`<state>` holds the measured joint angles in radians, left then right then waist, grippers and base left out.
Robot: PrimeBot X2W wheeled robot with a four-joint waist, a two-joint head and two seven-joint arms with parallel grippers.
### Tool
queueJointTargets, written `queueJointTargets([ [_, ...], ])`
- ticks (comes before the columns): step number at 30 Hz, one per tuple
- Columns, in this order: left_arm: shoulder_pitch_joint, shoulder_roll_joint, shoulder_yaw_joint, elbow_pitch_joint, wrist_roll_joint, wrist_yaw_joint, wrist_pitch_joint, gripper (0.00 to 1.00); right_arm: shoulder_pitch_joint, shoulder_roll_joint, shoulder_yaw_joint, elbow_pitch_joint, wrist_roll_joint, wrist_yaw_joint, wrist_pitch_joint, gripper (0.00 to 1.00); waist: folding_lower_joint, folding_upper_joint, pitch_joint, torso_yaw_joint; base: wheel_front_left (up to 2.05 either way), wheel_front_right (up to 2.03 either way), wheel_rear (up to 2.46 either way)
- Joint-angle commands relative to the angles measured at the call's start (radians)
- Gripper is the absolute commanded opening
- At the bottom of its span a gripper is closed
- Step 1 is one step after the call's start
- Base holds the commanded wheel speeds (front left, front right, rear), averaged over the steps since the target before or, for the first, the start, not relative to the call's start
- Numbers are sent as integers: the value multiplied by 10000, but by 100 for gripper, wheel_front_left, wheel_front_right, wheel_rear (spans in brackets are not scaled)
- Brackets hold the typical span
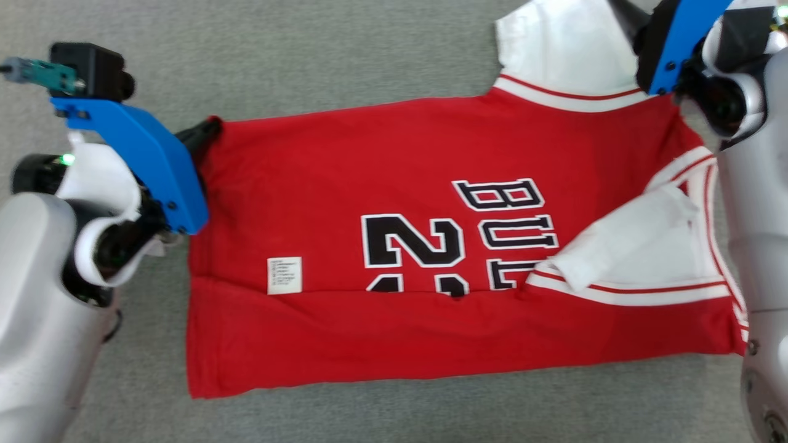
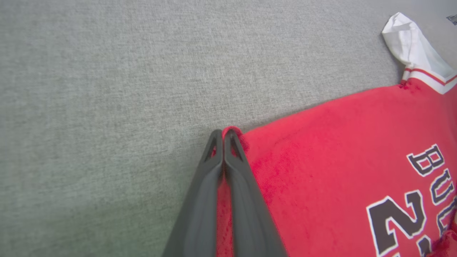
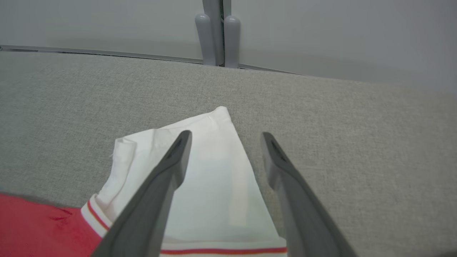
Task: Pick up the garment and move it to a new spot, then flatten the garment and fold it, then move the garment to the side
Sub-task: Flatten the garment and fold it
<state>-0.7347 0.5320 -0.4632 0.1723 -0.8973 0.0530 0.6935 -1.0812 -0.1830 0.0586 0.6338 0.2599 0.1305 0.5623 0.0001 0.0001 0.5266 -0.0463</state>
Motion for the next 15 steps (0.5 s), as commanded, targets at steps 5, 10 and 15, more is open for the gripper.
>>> queueJointTargets([
  [5, 500, -712, -270, -332, 39, -441, -968, 0, -629, -417, -619, 783, -1097, 6, 19, 100, -1, -1, 464, 1145, 0, 0, 0],
  [10, 636, -1186, -523, -388, 91, -691, -1509, 0, -845, -660, -1272, 1305, -1844, 4, 195, 100, -1, -1, 640, 1771, 0, 0, 0],
  [15, 605, -1410, -622, -349, 125, -840, -1763, 0, -726, -789, -1704, 1581, -2418, 6, 395, 100, -1, -1, 718, 2069, 0, 0, 0],
])
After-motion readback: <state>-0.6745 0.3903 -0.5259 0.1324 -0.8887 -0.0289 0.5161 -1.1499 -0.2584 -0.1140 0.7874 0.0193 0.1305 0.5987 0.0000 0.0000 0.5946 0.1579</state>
